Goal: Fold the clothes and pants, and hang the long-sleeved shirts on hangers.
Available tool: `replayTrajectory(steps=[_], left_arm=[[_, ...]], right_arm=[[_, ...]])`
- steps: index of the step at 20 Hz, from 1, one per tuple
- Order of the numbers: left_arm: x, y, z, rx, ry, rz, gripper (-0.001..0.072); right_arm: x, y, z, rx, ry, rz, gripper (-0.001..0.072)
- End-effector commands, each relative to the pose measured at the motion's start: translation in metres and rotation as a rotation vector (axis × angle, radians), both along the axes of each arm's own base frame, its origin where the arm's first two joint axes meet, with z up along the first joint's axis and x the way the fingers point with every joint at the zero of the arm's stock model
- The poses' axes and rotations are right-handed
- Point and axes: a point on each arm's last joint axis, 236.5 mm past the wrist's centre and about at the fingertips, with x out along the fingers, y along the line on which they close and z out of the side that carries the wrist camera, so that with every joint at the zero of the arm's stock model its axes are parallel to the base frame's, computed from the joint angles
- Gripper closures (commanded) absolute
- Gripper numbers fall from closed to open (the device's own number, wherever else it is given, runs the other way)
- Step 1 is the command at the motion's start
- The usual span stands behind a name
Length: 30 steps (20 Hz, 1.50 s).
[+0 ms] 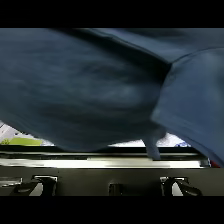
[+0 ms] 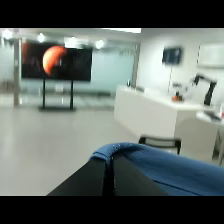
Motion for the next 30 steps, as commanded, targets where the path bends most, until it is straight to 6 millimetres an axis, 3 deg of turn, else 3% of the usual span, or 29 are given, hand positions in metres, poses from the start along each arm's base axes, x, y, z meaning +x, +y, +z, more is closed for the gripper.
replayTrajectory(steps=[1, 4, 7, 9, 10, 11, 13, 15, 16, 18, 19, 22, 24, 26, 30], left_arm=[[0.069, 0.005, -0.098, 0.0, 0.312, -0.01, 0.0686], [0.151, 0.006, -0.247, -0.056, 0.647, -0.029, 0.0685], [0.217, 0.008, -0.395, -0.12, 0.865, 0.014, 0.0685], [0.243, 0.008, -0.47, -0.164, 0.994, 0.028, 0.0684], [0.249, 0.004, -0.5, -0.203, 1.06, 0.018, 0.0684], [0.251, -0.002, -0.526, -0.252, 1.124, 0.002, 0.0685], [0.249, -0.018, -0.56, -0.361, 1.231, -0.036, 0.0684], [0.24, -0.03, -0.575, -0.417, 1.31, -0.083, 0.0658], [0.233, -0.03, -0.576, -0.419, 1.341, -0.102, 0.0552], [0.206, -0.017, -0.573, -0.404, 1.457, -0.165, 0.0202], [0.185, -0.005, -0.572, -0.39, 1.545, -0.199, 0.0164], [0.085, 0.03, -0.579, -0.363, 1.909, -0.296, 0.0169], [0.033, 0.034, -0.597, -0.342, 2.025, -0.269, 0.0255], [0.004, 0.014, -0.623, -0.375, 2.005, -0.251, 0.0282], [-0.028, -0.045, -0.658, -0.497, 1.974, -0.354, 0.0282]], right_arm=[[0.031, -0.02, -0.076, 0.058, 0.293, -0.03, 0.0669], [0.103, -0.037, -0.207, 0.186, 0.657, 0.005, 0.0669], [0.184, -0.04, -0.331, 0.421, 0.796, 0.012, 0.0669], [0.216, -0.024, -0.405, 0.668, 0.902, 0.013, 0.0669], [0.224, -0.011, -0.431, 0.764, 0.954, 0.04, 0.0669], [0.229, 0.004, -0.453, 0.861, 1.007, 0.073, 0.0669], [0.233, 0.027, -0.485, 0.944, 1.08, 0.132, 0.0669], [0.237, 0.032, -0.501, 0.927, 1.092, 0.146, 0.066], [0.24, 0.028, -0.5, 0.92, 1.074, 0.143, 0.0581], [0.244, 0.002, -0.481, 0.881, 1.022, 0.157, 0.0342], [0.239, -0.02, -0.468, 0.843, 1.01, 0.157, 0.0218], [0.193, -0.089, -0.463, 0.766, 1.096, 0.024, 0.0203], [0.15, -0.111, -0.479, 0.692, 1.253, -0.049, 0.0206], [0.124, -0.112, -0.491, 0.639, 1.369, -0.07, 0.0211], [0.123, -0.093, -0.493, 0.628, 1.407, -0.026, 0.0213]])
